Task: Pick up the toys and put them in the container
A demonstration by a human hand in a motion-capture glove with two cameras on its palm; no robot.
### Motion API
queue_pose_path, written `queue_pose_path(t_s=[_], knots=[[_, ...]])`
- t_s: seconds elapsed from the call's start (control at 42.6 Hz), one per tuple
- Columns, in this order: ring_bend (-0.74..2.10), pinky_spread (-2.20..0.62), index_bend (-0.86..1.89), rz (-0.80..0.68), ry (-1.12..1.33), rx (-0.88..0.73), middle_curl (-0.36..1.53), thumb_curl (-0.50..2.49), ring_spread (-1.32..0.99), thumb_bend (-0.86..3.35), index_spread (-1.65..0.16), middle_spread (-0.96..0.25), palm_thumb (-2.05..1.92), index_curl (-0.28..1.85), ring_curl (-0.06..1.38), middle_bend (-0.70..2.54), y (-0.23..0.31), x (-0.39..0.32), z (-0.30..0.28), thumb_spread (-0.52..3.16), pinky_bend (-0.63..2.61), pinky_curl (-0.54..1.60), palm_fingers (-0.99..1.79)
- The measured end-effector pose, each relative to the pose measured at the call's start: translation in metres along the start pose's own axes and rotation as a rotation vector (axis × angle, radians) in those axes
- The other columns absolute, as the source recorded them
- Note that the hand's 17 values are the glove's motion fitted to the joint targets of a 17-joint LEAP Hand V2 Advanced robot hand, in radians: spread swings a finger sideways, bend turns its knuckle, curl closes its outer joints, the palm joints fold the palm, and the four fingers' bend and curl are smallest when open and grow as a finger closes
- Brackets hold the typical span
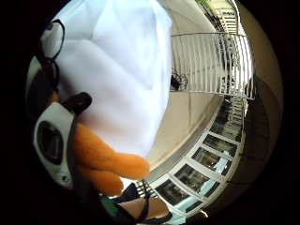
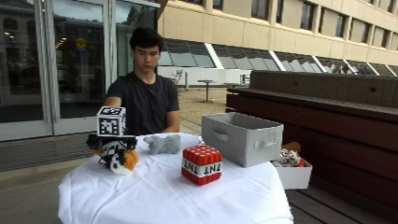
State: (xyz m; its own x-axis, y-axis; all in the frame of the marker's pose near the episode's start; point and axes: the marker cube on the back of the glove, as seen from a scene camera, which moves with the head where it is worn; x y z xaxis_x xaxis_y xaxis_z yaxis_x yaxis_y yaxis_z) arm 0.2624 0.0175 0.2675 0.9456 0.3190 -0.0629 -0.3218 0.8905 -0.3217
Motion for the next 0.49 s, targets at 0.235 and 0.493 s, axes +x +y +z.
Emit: queue_pose_path(t_s=[0.235, 0.493], knots=[[1.53, -0.47, 0.41, -0.040, 0.008, -0.035, 0.62, 0.62, -0.33, 0.56, -0.33, -0.27, 0.88, 0.09, 0.53, 1.35, 0.008, -0.009, -0.039, 0.64, 1.10, 0.32, 0.93], [1.48, -0.47, 0.37, -0.126, -0.046, 0.155, 0.63, 0.67, -0.35, 0.42, -0.35, -0.31, 0.72, 0.13, 0.52, 1.19, 0.043, -0.079, -0.173, 0.43, 1.09, 0.34, 0.90]])
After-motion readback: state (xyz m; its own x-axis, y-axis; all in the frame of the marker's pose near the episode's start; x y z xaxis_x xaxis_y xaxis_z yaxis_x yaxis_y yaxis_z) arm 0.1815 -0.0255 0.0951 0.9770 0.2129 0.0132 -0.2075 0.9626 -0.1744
